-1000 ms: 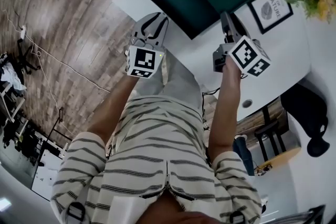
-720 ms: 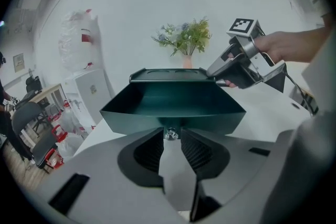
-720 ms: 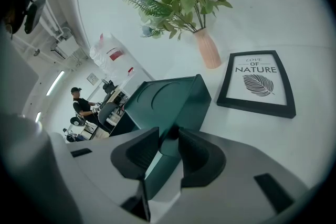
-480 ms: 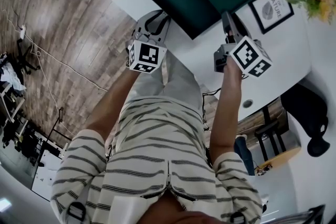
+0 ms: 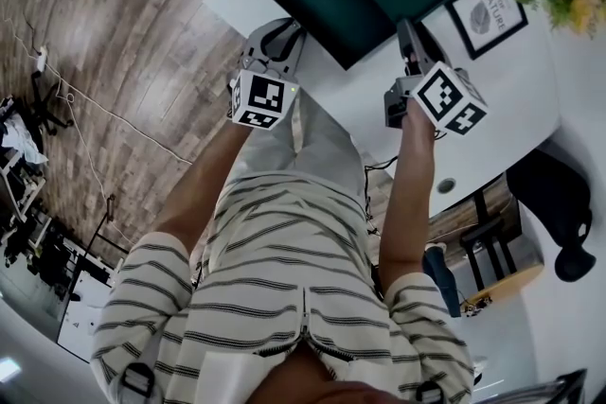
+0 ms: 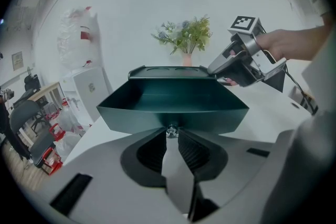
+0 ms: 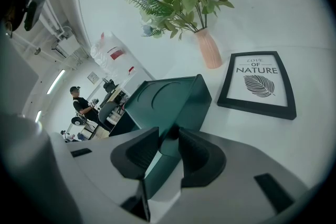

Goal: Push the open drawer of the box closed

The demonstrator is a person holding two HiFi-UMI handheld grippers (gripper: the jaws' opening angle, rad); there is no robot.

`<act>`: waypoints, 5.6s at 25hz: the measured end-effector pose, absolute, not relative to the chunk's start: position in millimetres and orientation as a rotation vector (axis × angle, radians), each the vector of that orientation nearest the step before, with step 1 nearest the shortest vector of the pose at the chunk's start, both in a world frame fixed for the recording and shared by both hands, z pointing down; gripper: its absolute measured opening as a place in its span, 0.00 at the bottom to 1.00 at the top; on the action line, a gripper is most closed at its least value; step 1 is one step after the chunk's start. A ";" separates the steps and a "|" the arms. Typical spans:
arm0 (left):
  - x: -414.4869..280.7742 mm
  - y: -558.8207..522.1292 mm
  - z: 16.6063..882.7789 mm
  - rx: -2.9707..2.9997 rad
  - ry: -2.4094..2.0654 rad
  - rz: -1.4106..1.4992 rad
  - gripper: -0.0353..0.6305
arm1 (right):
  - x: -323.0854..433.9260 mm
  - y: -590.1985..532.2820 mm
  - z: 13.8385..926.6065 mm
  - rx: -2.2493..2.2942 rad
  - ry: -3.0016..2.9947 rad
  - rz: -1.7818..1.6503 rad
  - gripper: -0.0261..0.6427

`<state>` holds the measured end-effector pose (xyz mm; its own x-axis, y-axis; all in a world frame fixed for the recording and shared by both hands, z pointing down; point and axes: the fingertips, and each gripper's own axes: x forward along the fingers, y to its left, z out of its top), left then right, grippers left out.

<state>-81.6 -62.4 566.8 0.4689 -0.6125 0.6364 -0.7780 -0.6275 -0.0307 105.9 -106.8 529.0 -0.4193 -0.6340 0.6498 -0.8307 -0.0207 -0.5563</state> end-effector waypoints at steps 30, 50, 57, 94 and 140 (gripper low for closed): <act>-76.0 -65.9 557.1 2.449 -1.170 0.928 0.16 | 105.9 -104.6 531.3 1.562 -2.019 1.424 0.23; -71.9 -74.6 557.6 2.464 -1.163 0.952 0.16 | 102.8 -106.2 529.3 1.537 -2.026 1.419 0.23; -69.5 -79.4 557.9 2.462 -1.159 0.948 0.16 | 103.2 -104.2 531.2 1.538 -2.019 1.430 0.23; -39.6 -112.5 559.8 2.512 -1.112 0.934 0.16 | 103.4 -103.9 532.8 1.538 -2.016 1.449 0.23; -11.3 -144.5 560.9 2.536 -1.081 0.927 0.16 | 101.6 -103.5 533.2 1.511 -2.019 1.481 0.24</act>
